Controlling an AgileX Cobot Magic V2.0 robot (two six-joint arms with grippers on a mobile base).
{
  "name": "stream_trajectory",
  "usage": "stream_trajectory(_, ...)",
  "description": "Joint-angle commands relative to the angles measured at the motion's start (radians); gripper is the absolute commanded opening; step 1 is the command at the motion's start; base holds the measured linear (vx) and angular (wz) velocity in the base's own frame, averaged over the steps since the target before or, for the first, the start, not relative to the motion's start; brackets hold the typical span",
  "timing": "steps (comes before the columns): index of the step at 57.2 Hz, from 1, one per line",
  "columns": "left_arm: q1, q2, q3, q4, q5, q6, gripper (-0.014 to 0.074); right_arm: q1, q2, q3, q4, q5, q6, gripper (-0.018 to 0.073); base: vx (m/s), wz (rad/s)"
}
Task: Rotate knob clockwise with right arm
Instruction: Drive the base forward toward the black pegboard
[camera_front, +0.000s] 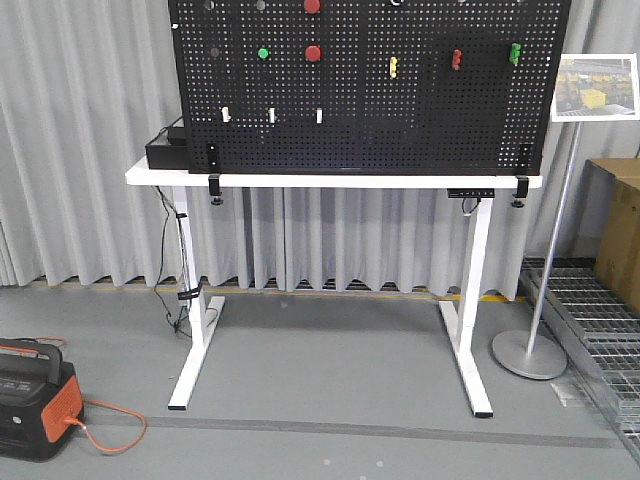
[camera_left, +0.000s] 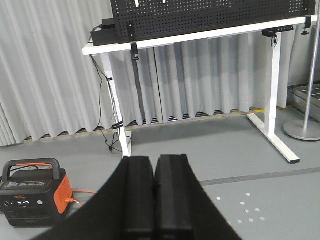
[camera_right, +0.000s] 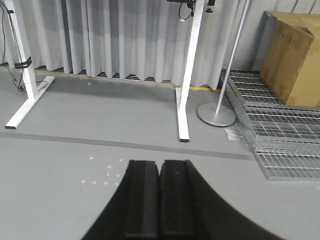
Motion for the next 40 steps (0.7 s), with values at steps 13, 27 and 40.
stream_trajectory(13, -0.008, -0.017, 0.033, -0.006, -0.085, -0.002, -0.0006, -0.003, -0.011, 0.007, -0.013, -0.075, -0.009, -0.0004, 0.02, 0.01)
stream_trajectory(27, -0.008, -0.017, 0.033, -0.006, -0.085, -0.002, -0.0006, -0.003, -0.011, 0.007, -0.013, -0.068, -0.008, -0.0004, 0.10, 0.00)
stream_trajectory(40, -0.008, -0.017, 0.033, -0.006, -0.085, -0.002, -0.0006, -0.003, -0.011, 0.007, -0.013, -0.068, -0.008, -0.0004, 0.18, -0.10)
